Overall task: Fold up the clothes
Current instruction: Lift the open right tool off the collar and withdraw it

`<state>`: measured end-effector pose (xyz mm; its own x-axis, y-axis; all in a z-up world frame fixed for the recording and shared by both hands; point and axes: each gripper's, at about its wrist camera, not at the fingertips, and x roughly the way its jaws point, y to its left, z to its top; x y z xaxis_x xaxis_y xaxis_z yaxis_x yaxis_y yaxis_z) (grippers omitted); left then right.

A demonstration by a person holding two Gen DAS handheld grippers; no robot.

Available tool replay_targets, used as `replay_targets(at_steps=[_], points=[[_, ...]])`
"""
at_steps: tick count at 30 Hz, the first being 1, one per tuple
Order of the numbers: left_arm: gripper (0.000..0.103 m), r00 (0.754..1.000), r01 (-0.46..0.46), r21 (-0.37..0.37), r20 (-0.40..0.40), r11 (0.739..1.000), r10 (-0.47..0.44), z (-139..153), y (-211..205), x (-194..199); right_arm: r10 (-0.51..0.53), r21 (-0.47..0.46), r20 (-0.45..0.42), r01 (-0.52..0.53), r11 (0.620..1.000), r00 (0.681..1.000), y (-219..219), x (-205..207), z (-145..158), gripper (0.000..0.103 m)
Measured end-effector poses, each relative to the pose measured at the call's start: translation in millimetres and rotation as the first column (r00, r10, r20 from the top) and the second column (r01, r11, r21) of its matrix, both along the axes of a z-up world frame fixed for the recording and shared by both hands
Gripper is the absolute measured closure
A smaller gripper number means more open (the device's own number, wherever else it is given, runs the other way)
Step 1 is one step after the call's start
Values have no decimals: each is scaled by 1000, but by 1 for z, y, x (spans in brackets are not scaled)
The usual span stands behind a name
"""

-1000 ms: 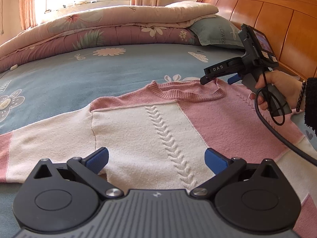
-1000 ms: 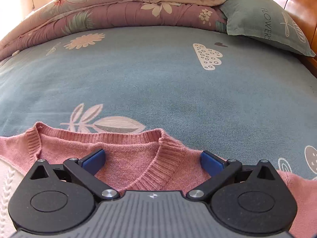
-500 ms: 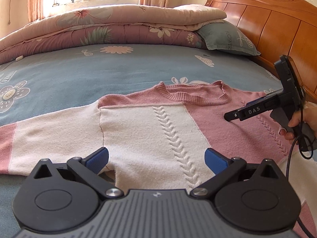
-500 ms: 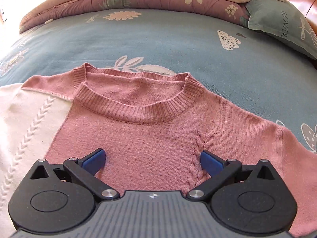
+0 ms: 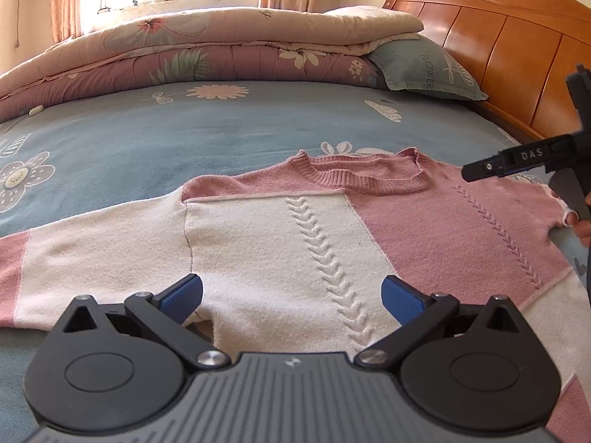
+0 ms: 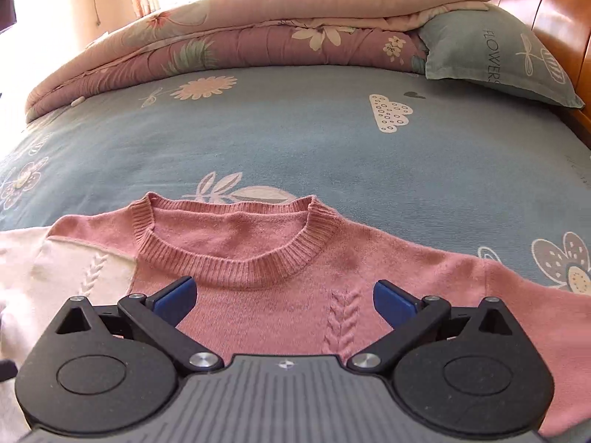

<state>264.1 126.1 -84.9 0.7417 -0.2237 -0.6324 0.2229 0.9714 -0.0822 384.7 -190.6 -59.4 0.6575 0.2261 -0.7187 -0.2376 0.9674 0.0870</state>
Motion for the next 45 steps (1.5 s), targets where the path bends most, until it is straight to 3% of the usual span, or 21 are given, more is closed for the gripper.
replay_targets(at_steps=[3,9,12,16,21,25,28,35,45], points=[[0,1000,13,5,9,1000,-13,1,-5,-3,48,2,-25,-48,999,999,-19,-47,0,0],[1,999,43,26,6,999,-43,-1,-16,-10,0,44,-96,4,999,995,-50,-114,-41,0],[1,998,56,31,7,998,-56,-1,-19,-12,-32,28,-41,33,999,999,-57,-152,-54,0],[1,998,69,37,6,997,-70,-2,-23,-14,-46,-4,-30,46,999,999,-55,-188,-50,0],[1,997,76,32,12,997,-77,0,-24,-18,-30,34,-25,31,999,999,-37,-205,-48,0],[1,996,86,40,18,996,-86,0,-27,-23,-36,-65,-25,34,997,999,-14,-213,-65,0],[1,995,99,51,12,994,-100,-2,-29,-28,-93,-38,-23,92,995,995,-15,-212,-66,0],[1,993,112,66,32,992,-114,2,-25,-42,-154,-81,-45,150,985,987,-7,-214,-64,0],[1,993,108,96,32,990,-112,-1,-15,-54,-217,-83,-50,213,974,975,-6,-247,-61,0]])
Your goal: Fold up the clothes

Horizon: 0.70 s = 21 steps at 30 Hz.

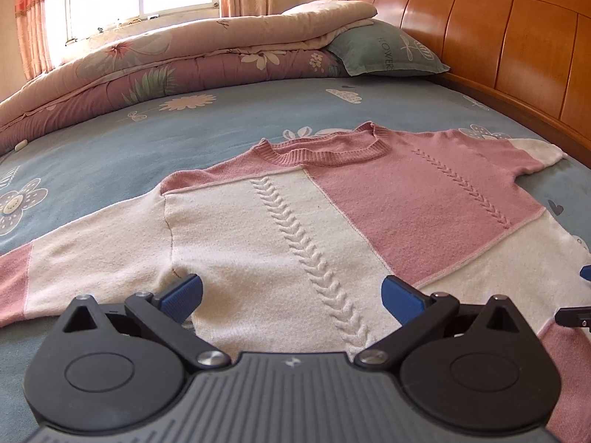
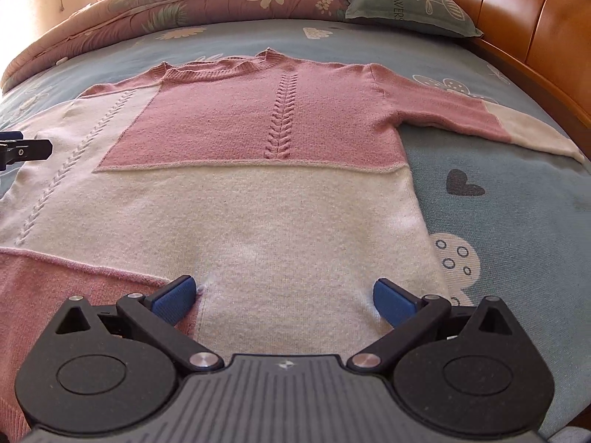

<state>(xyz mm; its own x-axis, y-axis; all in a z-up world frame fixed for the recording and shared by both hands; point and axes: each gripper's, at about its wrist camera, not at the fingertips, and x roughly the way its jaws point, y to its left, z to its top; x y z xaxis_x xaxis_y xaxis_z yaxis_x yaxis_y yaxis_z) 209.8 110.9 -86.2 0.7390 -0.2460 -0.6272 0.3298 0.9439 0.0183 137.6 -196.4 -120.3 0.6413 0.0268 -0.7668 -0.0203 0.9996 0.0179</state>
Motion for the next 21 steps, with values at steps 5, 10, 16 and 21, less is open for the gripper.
replay_targets(at_steps=[5,10,16,21], points=[[1,1000,13,-3,5,1000,-13,1,-2,-5,-11,-3,-12,11,1000,1000,1,-15,1,0],[1,1000,21,9,6,1000,-21,1,-4,-7,-6,-7,-26,6,1000,1000,1,-40,-1,0],[1,1000,24,1,13,1000,-24,3,-4,-7,2,29,-50,-1,1000,999,8,-43,13,0],[0,1000,22,3,9,1000,-22,2,-4,-7,104,87,-26,-102,991,994,33,-35,23,0]])
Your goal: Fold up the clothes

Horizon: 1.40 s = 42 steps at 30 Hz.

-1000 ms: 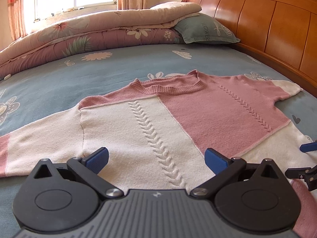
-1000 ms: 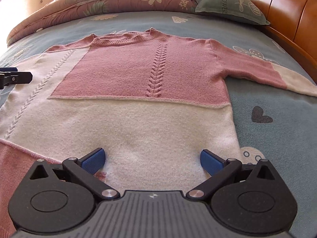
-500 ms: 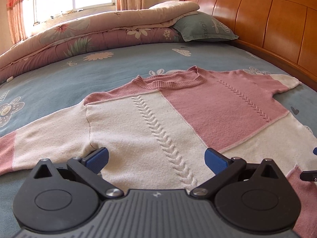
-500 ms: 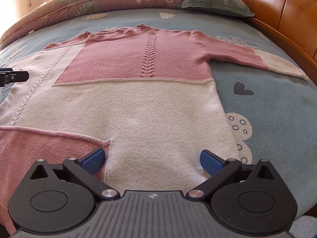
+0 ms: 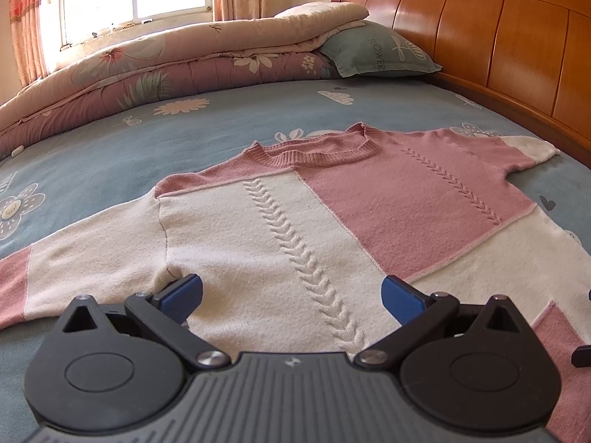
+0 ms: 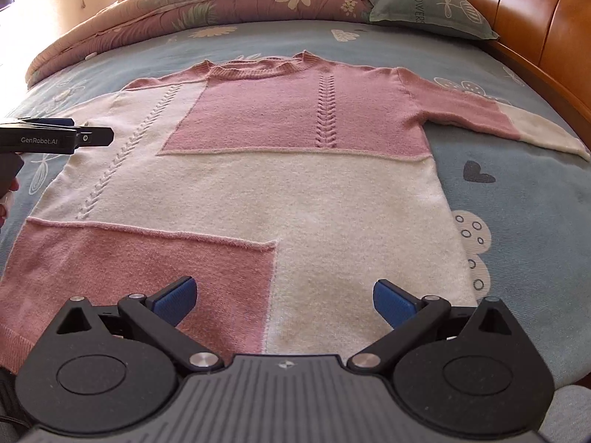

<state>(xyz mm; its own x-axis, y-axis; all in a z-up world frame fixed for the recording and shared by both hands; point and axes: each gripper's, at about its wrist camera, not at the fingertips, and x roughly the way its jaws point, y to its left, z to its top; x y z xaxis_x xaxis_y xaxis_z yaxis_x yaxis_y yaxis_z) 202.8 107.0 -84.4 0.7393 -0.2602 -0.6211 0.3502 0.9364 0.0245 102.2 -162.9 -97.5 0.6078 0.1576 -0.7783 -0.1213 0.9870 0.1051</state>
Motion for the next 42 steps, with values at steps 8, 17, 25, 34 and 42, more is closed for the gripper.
replay_targets(at_steps=[8,17,25,34,42], points=[[1,1000,6,7,-3,1000,-6,-1,-1,0,88,67,-92,-82,994,992,9,-28,-9,0],[1,1000,23,20,-6,1000,-23,-2,-6,-2,148,79,-57,-144,986,987,18,-32,3,0],[1,1000,17,8,-12,1000,-17,-1,-5,0,212,38,-135,-209,977,968,19,-44,5,0],[1,999,31,27,-13,999,-30,-3,-9,-3,-111,241,-128,139,960,986,-71,-10,-2,0],[1,1000,25,13,-18,1000,-25,-3,-8,-2,-231,283,-106,252,926,967,-104,-18,6,0]])
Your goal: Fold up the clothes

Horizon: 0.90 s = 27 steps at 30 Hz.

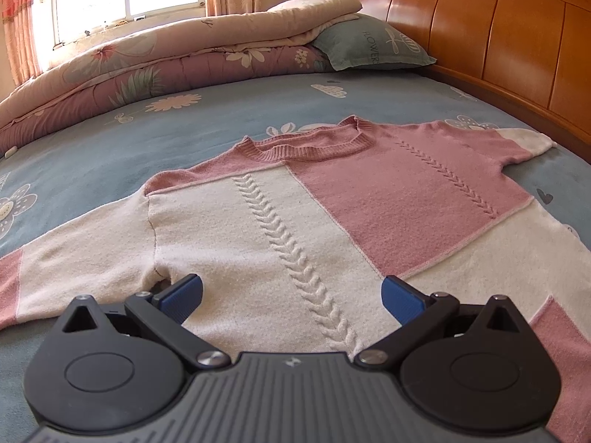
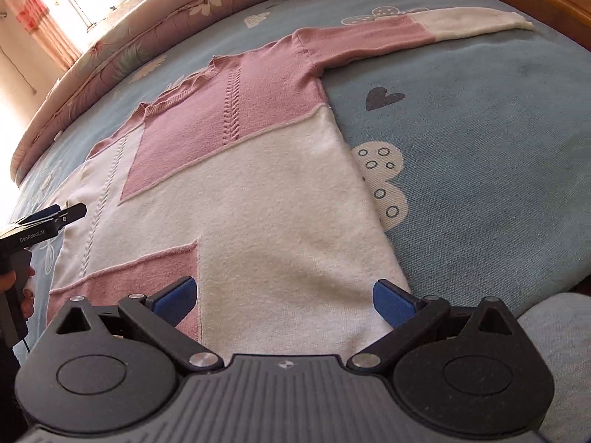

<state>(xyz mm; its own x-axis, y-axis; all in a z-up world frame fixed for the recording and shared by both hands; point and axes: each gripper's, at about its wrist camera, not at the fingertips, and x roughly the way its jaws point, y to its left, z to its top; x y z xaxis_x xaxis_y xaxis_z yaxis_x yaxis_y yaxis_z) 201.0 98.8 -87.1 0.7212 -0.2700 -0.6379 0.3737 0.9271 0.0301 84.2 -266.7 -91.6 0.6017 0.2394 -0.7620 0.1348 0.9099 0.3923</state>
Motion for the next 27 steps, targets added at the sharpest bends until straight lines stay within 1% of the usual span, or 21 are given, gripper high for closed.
replay_targets(at_steps=[3,6,8,10,12,14,16,19,21,24,27], points=[[0,1000,9,6,-1,1000,-9,-1,-2,-2,30,34,20,-31,999,999,8,11,1,0],[1,1000,13,11,-2,1000,-13,-1,-3,-2,64,44,7,-65,997,998,18,20,-9,0],[1,1000,11,6,-1,1000,-11,0,-2,-1,44,44,6,-45,998,999,16,21,-17,0],[1,1000,7,-3,2,1000,-7,1,1,-1,11,39,34,-12,999,999,7,17,-19,0],[1,1000,1,-11,3,1000,-1,2,2,0,-41,-11,34,42,999,999,0,13,-16,0],[1,1000,-4,-21,1,1000,4,3,2,2,-66,0,41,66,998,997,-7,10,-11,0],[1,1000,-5,-35,-3,999,5,4,1,5,-56,14,59,55,998,997,-5,9,-5,0],[1,1000,-8,-58,-9,998,8,5,0,12,22,-44,89,-18,999,996,12,19,4,0],[1,1000,-13,-61,-14,998,12,4,-1,17,92,-95,107,-82,992,990,30,30,9,0],[1,999,-25,-57,-31,998,23,-1,-1,26,195,-173,114,-174,969,974,59,51,10,0],[1,998,-33,-58,-48,998,30,-5,-3,32,290,-249,113,-256,934,950,86,72,6,0]])
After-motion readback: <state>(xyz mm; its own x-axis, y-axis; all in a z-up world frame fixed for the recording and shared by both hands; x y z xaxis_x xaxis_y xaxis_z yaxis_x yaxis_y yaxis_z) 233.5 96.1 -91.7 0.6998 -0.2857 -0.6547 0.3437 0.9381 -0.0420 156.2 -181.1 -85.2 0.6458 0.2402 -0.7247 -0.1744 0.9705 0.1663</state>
